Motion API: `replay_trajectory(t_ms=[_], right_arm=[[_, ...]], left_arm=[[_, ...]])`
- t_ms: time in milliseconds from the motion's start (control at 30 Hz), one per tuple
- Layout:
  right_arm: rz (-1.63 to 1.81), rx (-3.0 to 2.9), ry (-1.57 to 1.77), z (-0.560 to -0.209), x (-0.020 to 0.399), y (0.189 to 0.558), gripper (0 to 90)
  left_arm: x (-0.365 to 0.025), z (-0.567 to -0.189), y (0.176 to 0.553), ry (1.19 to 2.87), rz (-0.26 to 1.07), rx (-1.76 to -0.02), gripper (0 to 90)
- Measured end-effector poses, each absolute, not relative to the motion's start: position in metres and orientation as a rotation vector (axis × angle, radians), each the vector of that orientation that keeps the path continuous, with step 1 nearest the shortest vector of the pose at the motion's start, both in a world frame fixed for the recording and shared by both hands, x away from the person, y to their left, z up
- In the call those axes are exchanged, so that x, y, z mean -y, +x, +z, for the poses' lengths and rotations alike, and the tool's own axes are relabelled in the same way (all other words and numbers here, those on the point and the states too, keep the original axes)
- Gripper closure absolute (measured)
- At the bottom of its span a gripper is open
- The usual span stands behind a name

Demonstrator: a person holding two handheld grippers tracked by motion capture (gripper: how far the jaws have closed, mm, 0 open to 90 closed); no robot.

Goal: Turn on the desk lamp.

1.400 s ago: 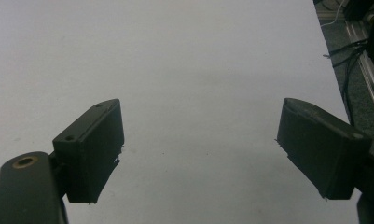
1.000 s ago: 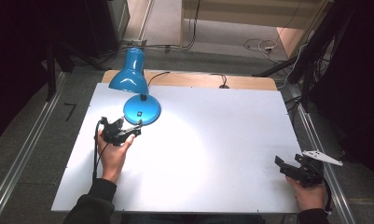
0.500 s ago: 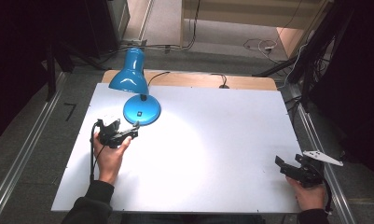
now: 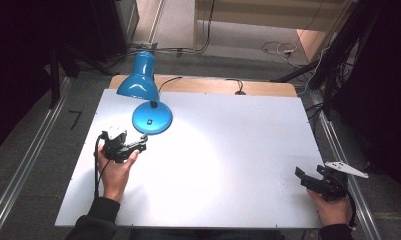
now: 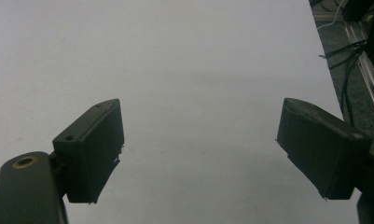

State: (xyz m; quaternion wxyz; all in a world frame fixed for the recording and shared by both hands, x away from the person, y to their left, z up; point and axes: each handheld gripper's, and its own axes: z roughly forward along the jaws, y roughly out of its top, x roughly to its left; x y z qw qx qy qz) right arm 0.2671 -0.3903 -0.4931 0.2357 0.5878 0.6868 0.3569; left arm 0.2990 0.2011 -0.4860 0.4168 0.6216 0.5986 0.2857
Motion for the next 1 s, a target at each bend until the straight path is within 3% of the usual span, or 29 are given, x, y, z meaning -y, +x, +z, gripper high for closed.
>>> replay_trajectory(t_ms=[1000], right_arm=[[0.989,-1.877,1.618,-0.492,0.392,0.266,13.2]], left_arm=[[-0.208,-0.488,0.263,1.576,0.702,-1.530,24.6]])
